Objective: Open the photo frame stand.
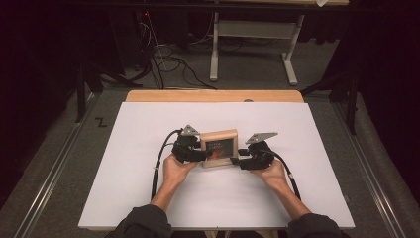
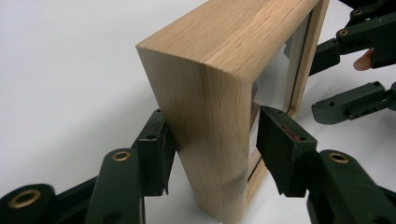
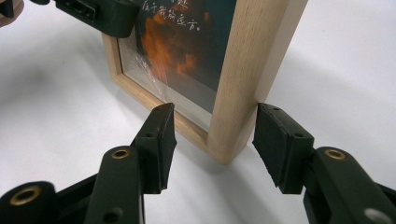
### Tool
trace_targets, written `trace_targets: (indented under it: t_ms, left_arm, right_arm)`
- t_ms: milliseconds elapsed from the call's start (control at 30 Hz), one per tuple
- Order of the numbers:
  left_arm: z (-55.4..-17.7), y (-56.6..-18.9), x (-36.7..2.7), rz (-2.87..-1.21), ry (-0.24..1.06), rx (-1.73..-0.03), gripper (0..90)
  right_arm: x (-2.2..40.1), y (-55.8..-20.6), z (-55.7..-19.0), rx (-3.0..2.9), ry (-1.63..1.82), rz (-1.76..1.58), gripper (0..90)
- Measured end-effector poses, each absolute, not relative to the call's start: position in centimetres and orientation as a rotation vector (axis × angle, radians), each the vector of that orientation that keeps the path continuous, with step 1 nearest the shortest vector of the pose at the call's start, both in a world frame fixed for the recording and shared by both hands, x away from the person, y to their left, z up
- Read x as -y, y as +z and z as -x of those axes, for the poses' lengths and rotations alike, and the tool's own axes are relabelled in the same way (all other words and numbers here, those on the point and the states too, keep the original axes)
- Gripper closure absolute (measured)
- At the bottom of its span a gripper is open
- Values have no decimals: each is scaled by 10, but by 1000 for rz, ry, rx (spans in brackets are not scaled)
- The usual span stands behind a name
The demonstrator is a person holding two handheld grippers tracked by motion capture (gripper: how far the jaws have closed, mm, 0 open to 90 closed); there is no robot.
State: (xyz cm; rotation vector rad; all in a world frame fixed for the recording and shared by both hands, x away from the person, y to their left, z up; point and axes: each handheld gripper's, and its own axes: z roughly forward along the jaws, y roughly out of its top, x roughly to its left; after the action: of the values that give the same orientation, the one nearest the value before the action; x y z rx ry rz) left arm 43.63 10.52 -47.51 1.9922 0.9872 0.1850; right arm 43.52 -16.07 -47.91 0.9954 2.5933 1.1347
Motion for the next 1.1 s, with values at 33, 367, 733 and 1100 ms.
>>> trace_targets:
  t_ms: [33,367,733,1100]
  left_arm:
    - [-437,-475,-105,-1990,184,-985,476]
    - [-439,-477,-107,-1975,177,-977,465]
    - [-438,-476,-107,-1964,175,-1005,451]
    - [-434,-473,-112,-1943,183,-1031,389]
  right_arm:
    - [160,-479,-435,-2592,1136,-994,493]
    - [160,-479,-433,-2593,1135,-1025,494]
    - [159,-480,-434,-2617,1109,-1020,504]
    - [164,-480,-434,-2596,1127,-1056,466]
